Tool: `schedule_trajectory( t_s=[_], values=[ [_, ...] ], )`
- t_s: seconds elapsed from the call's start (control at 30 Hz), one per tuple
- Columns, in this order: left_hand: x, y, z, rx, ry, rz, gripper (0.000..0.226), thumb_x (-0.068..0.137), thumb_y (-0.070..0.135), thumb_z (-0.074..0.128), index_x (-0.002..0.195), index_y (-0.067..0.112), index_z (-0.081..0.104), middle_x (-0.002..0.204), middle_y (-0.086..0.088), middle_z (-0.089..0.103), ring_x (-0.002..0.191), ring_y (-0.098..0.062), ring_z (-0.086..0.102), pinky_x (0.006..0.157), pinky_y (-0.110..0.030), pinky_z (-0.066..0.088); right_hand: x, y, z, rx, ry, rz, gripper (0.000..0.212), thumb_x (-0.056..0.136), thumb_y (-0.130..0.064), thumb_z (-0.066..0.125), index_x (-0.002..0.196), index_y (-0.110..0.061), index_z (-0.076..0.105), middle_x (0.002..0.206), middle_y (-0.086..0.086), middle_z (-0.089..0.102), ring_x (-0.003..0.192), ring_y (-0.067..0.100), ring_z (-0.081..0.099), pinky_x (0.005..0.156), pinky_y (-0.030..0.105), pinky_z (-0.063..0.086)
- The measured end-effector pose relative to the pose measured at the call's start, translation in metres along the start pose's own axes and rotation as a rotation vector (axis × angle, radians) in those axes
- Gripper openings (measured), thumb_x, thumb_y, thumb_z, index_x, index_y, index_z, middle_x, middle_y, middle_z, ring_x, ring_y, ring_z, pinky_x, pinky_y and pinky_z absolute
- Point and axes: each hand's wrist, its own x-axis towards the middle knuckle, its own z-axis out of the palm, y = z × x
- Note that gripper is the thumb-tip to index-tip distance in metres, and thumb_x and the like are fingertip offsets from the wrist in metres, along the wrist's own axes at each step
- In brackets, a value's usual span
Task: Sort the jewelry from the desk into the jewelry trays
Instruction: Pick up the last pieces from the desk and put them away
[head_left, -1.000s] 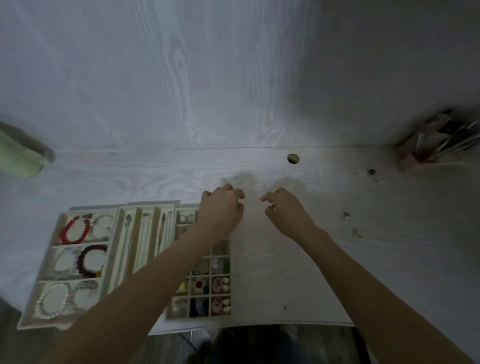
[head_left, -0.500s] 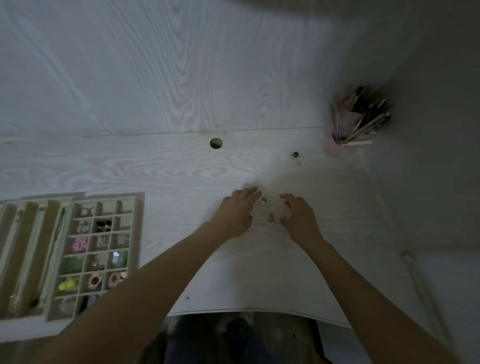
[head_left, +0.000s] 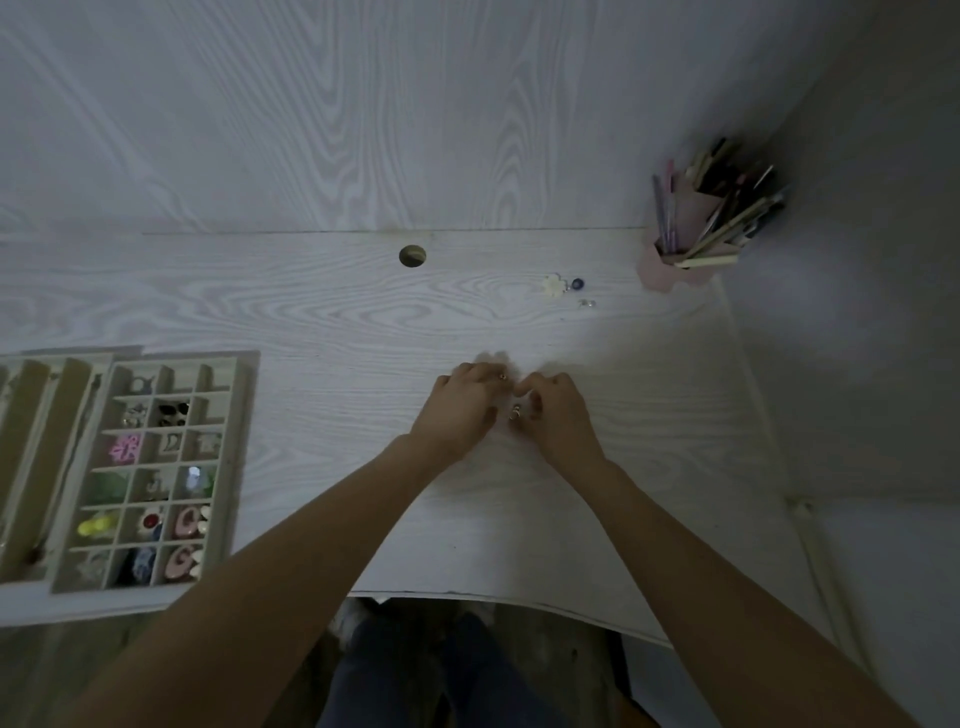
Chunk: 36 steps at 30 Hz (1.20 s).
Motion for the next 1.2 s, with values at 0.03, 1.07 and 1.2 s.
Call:
schedule_trajectory(
  t_s=[0.03, 1.07, 1.2],
  values=[
    [-0.001, -0.002, 0.000, -0.005, 0.004, 0.001, 0.051, 0.092, 0.012, 0.050, 0.140, 0.024, 0.043, 0.150, 0.004, 0.032, 0.135, -0.019, 0.029, 0.102, -0.033, 0.027, 0.001, 0.000, 0.001, 0.004, 0.005, -0.006, 0.024, 0.076, 0.002, 0.070, 0.098, -0.004, 0.065, 0.093, 0.007, 0.043, 0.080, 0.016, 0.047, 0.065, 0.016, 0.030],
    [-0.037, 0.001, -0.049, -1.457, 0.212, -0.470, 0.017, 0.091, -0.003, 0.052, 0.092, 0.007, 0.066, 0.076, -0.007, 0.063, 0.071, -0.010, 0.058, 0.065, -0.018, 0.045, -0.006, -0.043, -0.012, 1.141, -0.268, 0.262, 0.018, 0.089, 0.010, 0.053, 0.083, -0.007, 0.056, 0.077, 0.006, 0.057, 0.071, 0.011, 0.059, 0.067, 0.018, 0.053],
    [-0.050, -0.004, -0.064, -1.566, 0.213, -0.475, 0.017, 0.092, -0.002, 0.051, 0.091, 0.006, 0.066, 0.073, -0.004, 0.066, 0.069, -0.009, 0.060, 0.065, -0.018, 0.046, -0.005, -0.066, -0.012, 1.227, -0.365, 0.263, 0.021, 0.092, 0.007, 0.046, 0.087, -0.006, 0.060, 0.078, 0.007, 0.065, 0.076, 0.013, 0.062, 0.070, 0.019, 0.054]
  ],
)
